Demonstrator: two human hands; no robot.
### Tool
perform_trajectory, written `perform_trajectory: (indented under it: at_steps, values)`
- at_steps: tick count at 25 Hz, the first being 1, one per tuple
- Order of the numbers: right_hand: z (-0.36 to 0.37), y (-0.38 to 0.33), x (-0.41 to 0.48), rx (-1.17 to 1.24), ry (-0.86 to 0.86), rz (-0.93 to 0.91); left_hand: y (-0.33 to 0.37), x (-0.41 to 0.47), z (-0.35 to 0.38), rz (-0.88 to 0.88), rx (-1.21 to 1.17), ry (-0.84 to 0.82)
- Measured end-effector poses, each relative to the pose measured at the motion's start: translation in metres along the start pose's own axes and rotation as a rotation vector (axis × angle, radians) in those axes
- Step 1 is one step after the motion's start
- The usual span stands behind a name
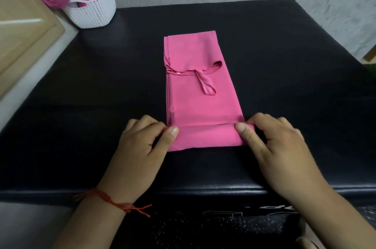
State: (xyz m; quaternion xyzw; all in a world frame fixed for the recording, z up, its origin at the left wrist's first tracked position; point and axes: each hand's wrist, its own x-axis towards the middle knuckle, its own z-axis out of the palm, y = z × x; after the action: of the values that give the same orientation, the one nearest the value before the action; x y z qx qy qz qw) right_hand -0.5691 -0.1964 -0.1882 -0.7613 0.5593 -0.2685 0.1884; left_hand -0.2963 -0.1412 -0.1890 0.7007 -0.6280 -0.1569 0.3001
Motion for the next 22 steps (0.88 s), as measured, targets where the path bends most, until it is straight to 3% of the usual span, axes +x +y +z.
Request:
perform_trajectory:
  at_steps: [4,6,8,13,17,22]
  values:
    - [-0.001,-0.004,0.005,0.090,-0.010,0.044,0.009,-0.003,0.000,0.104,-0.096,0.120]
    - [-0.002,-0.005,0.006,0.091,-0.011,0.059,0.010,-0.007,-0.001,0.255,-0.042,0.103]
    - [-0.002,-0.007,0.007,0.105,-0.017,0.080,0.007,-0.009,-0.005,0.287,-0.019,0.062]
    - [0.003,-0.010,0.002,0.175,0.118,0.074,-0.004,-0.007,-0.006,0.263,-0.017,0.002]
    - [0.005,-0.010,-0.004,0.194,0.183,-0.058,-0.001,-0.007,-0.006,0.165,-0.084,-0.004]
    - [-0.001,0.000,-0.009,0.034,0.087,-0.091,0.000,-0.004,-0.006,0.095,-0.096,-0.015]
